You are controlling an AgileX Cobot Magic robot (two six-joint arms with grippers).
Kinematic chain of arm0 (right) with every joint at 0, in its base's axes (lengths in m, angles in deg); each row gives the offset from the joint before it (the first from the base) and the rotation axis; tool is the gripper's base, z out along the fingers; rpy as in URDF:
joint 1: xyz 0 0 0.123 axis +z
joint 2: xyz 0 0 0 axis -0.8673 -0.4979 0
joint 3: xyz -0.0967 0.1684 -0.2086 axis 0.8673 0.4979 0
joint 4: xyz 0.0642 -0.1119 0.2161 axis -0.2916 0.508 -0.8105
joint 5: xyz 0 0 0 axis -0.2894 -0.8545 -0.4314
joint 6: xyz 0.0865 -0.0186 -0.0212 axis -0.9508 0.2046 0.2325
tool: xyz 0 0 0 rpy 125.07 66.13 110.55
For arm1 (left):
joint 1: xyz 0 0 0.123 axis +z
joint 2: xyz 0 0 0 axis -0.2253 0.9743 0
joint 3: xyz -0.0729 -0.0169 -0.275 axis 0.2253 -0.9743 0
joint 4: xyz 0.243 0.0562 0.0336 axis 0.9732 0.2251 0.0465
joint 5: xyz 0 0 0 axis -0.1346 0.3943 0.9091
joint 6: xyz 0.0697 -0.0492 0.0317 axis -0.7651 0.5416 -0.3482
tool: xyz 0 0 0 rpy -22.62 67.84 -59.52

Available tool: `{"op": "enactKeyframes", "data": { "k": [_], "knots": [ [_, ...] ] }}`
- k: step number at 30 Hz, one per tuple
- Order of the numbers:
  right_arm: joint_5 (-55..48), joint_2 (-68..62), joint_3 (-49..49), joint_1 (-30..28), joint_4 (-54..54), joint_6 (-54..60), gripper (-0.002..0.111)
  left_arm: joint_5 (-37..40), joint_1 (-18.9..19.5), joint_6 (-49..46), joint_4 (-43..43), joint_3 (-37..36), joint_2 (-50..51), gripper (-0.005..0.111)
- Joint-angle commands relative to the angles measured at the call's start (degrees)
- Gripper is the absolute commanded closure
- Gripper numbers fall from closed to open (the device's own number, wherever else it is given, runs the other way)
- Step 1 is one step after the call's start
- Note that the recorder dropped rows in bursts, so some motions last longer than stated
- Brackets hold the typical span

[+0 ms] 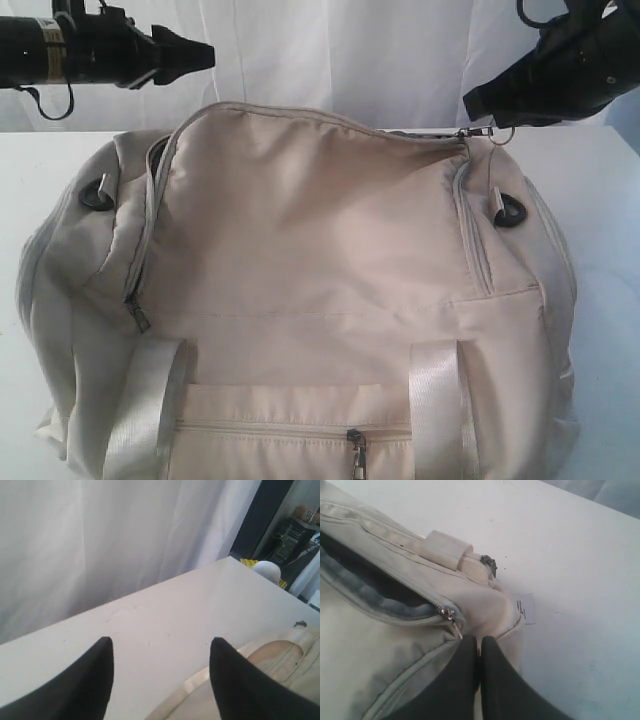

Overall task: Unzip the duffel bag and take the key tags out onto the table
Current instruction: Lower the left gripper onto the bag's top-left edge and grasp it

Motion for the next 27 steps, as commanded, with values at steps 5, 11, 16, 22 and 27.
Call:
{"op": "enactKeyframes", "data": {
  "k": [5,11,16,22,27],
  "knots": [
    [0.17,0.52,0.14,-0.49,-1.71,0.90,0.108,3.43,-2.52,6.44,6.52,3.74,1.35,0.047],
    [-0.28,0.52,0.14,-0.49,-5.06,4.10,0.108,-1.81,-5.76,0.39,6.00,3.74,2.14,0.052],
    [-1.21,0.52,0.14,-0.49,-5.19,4.10,0.108,4.50,-11.70,-2.92,6.52,3.74,2.14,0.053],
    [-1.62,0.52,0.14,-0.49,-5.19,4.72,0.108,-1.64,-12.23,-3.58,6.52,3.74,2.14,0.053],
    [-1.62,0.52,0.14,-0.49,-5.19,4.72,0.108,-4.24,-12.23,-6.18,6.52,3.74,2.14,0.053]
  ]
}}
